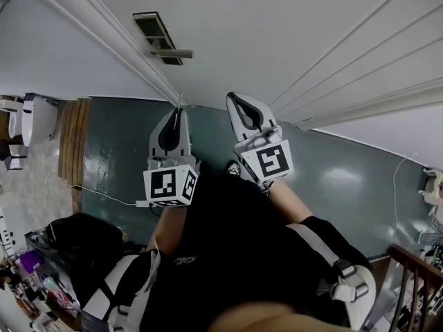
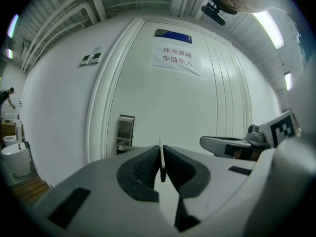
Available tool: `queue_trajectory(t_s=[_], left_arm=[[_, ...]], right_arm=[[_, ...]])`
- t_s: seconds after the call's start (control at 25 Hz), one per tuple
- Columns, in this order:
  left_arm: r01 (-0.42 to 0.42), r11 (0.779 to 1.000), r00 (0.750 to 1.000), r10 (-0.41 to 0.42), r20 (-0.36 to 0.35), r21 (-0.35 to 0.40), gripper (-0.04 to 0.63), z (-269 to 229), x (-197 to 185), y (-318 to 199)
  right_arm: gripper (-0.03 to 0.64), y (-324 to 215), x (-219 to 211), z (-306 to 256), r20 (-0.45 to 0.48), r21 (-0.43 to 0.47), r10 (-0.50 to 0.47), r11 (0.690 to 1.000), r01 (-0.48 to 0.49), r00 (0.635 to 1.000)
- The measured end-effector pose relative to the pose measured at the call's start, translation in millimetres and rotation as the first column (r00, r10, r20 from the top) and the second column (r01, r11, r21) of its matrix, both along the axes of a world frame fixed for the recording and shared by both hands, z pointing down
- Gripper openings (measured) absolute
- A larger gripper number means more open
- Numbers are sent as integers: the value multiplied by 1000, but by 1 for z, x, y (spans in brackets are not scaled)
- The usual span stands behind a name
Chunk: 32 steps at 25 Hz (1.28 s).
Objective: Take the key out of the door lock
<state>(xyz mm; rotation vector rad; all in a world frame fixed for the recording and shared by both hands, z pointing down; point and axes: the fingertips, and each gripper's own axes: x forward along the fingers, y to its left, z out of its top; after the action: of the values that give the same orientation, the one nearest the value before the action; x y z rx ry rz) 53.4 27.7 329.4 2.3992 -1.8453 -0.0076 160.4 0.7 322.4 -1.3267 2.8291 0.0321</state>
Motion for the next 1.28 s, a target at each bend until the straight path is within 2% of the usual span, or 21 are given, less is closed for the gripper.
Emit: queue_trajectory(t_s=[0.28, 0.48, 0.8, 1.28], left_arm=[[10, 1000, 1000, -10, -4, 17, 35, -9, -3, 3], [11, 1000, 1000, -11, 4, 27, 35, -11, 0, 4], [23, 999, 999, -22, -23, 35, 35, -10, -2, 6], [21, 999, 1000, -20, -8, 36, 35, -10, 1, 10]], right_arm=[[8, 2, -2, -11, -11, -5, 10, 1000, -10, 1000], [8, 6, -4, -11, -6, 39, -18, 999, 18, 1000], [8, 10, -3, -10, -17, 28, -24, 999, 25, 1000], [8, 14, -6, -7, -26, 36, -38, 999, 39, 999]])
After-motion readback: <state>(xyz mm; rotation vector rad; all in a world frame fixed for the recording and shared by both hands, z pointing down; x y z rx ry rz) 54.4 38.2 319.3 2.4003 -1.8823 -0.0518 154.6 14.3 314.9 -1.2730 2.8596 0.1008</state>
